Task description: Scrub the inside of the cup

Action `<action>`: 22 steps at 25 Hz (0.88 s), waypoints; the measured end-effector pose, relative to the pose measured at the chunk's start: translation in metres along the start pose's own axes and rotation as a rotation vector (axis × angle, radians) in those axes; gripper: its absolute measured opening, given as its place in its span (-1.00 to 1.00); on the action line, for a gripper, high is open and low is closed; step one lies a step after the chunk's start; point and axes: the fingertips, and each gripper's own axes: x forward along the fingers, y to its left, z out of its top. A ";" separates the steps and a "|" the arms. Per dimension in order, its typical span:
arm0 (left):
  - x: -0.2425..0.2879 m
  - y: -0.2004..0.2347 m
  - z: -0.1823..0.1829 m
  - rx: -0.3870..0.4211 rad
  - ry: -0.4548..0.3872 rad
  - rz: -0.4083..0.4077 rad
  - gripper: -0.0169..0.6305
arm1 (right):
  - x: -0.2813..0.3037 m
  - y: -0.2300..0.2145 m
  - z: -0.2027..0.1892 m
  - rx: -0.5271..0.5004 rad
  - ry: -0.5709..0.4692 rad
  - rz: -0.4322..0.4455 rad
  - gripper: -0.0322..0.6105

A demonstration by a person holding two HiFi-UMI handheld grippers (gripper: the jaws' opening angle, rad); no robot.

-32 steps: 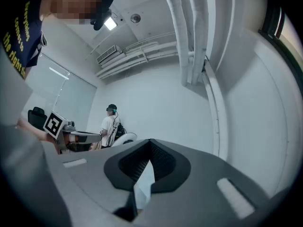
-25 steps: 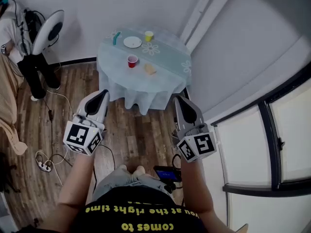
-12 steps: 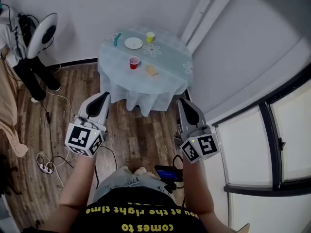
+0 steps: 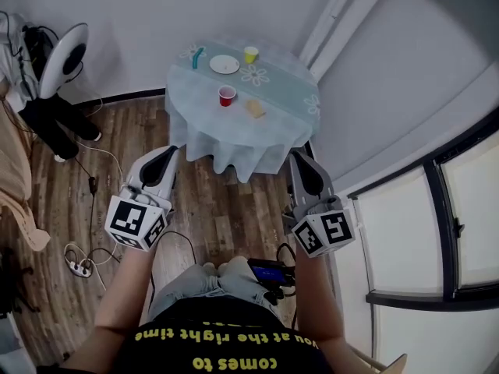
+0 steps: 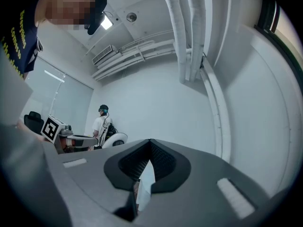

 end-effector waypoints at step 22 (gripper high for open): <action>0.094 0.048 -0.013 -0.022 0.025 0.062 -0.94 | 0.109 -0.064 -0.026 0.037 0.049 0.081 -0.88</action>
